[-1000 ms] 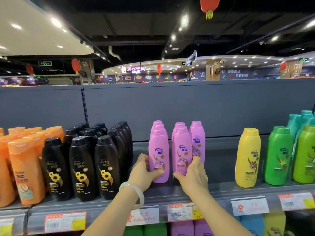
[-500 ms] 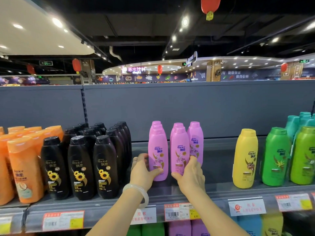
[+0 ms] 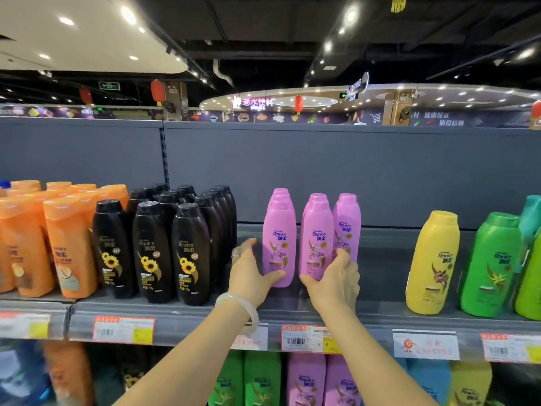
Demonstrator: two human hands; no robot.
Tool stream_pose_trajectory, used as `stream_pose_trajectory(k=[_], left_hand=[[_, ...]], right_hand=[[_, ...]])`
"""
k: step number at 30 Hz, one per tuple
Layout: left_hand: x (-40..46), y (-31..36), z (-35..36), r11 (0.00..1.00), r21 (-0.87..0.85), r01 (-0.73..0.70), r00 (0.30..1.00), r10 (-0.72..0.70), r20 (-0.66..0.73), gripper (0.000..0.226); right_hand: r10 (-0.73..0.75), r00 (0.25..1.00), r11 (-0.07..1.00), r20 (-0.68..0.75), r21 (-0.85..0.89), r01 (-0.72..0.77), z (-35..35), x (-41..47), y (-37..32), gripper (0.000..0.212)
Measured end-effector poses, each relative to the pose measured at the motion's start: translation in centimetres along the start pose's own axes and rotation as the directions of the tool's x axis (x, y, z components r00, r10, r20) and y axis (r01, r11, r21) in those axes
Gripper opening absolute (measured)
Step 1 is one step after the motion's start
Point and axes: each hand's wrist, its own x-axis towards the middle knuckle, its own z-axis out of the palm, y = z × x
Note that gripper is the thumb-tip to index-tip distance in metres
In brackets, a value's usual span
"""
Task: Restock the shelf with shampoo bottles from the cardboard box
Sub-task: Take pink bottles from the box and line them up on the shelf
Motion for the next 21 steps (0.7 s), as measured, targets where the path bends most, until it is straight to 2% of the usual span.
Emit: stream_pose_trajectory(k=[2,4,7,10,13,17,19,21], left_hand=[[-0.8,-0.1,-0.2,0.998,0.036,-0.042,0.998,0.044,-0.054,0.079],[-2.0,-0.2,-0.5,0.993,0.054,-0.108,0.986,0.114,-0.123,0.067],[-4.7,-0.6,-1.3,0.978,0.051,-0.201,0.951,0.207,-0.231,0.048],[-8.1,-2.6,-2.4,0.963,0.103,-0.25,0.922,0.269,-0.28,0.036],[-11.6,-6.0,-4.3,0.972,0.184,-0.147,0.948,0.192,-0.253,0.034],[-16.2,-11.7,-9.4,0.955,0.275,0.112,0.978,-0.057,-0.201,0.043],[-18.8,-15.0,-13.2,0.903,0.335,0.268,0.956,-0.206,-0.209,0.047],[-22.1,-18.1,-17.6,0.819,0.37,0.439,0.897,-0.375,-0.234,0.05]], right_hand=[[-0.088,0.991,0.993,-0.098,0.075,0.095,-0.3,-0.5,0.1,0.074],[-0.232,0.952,0.951,-0.202,0.157,0.265,-0.3,-1.3,0.5,0.064],[-0.452,0.831,0.82,-0.324,0.215,0.53,-0.2,-2.4,1.1,0.05],[-0.594,0.723,0.687,-0.351,0.246,0.684,1.0,-4.0,0.5,0.038],[-0.682,0.691,0.605,-0.239,0.347,0.717,3.6,-8.2,-1.4,0.034],[-0.795,0.604,0.567,0.052,0.417,0.711,8.6,-16.3,-3.7,0.035],[-0.809,0.535,0.586,0.245,0.406,0.701,11.6,-20.4,-4.4,0.037],[-0.766,0.451,0.626,0.459,0.369,0.687,14.3,-24.9,-5.3,0.042]])
